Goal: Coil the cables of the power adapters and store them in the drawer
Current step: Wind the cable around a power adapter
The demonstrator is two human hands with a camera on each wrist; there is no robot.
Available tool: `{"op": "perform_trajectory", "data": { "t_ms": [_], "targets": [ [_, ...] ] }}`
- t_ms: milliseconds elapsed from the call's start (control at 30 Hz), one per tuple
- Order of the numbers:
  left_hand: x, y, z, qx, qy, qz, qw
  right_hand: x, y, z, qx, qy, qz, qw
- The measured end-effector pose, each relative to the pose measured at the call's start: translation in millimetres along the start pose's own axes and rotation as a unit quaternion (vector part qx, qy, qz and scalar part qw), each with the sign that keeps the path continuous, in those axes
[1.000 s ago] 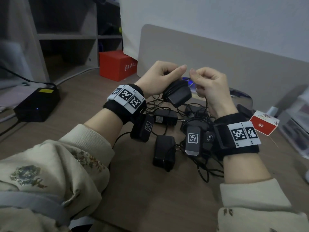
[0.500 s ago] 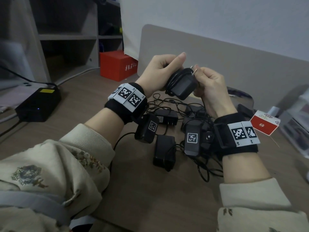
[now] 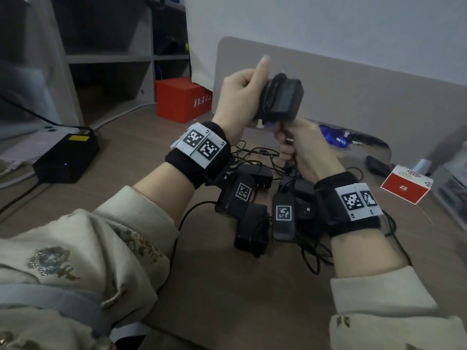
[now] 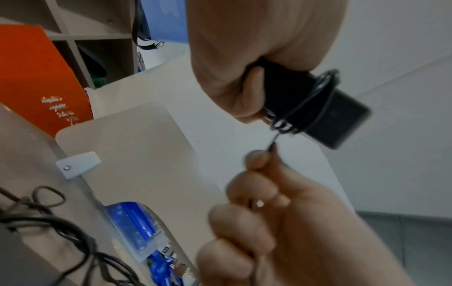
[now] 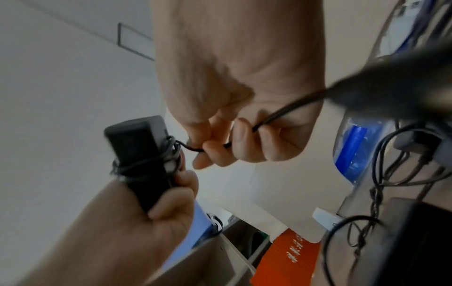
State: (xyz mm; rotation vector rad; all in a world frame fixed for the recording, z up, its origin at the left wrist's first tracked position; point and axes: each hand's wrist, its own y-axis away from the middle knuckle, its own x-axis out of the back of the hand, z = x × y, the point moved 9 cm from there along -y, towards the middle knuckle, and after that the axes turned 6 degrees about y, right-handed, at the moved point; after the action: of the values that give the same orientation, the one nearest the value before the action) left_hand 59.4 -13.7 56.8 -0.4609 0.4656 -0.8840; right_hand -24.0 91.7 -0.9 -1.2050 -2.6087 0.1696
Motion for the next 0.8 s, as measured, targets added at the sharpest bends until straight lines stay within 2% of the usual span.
{"op": "perform_trajectory", "data": {
  "t_ms": [67,133,367,500,600,700,800],
  "targets": [
    [10,-3,-1,0.014,0.018,0.038,0.999,-13,1,1,0.014,0.075,-0.03,0.997],
    [19,-6,0,0.008,0.012,0.07,0.997,-24,4,-2,0.026,0.1,-0.043,0.994],
    [25,-13,-3,-0.044,-0.067,0.104,0.991,-36,12,-24,0.107,0.262,-0.038,0.958],
    [24,-9,0,-0.069,-0.152,0.114,0.979,-47,18,-33,0.139,0.339,-0.085,0.926],
    [26,-7,0,-0.077,-0.193,0.121,0.971,-48,20,-36,0.141,0.362,-0.107,0.915],
    [25,-8,3,-0.09,-0.24,0.109,0.96,-42,24,-43,0.149,0.354,-0.111,0.917],
    [20,-6,4,-0.091,-0.34,0.084,0.932,-24,26,-59,0.181,0.324,-0.067,0.926]
  ]
}}
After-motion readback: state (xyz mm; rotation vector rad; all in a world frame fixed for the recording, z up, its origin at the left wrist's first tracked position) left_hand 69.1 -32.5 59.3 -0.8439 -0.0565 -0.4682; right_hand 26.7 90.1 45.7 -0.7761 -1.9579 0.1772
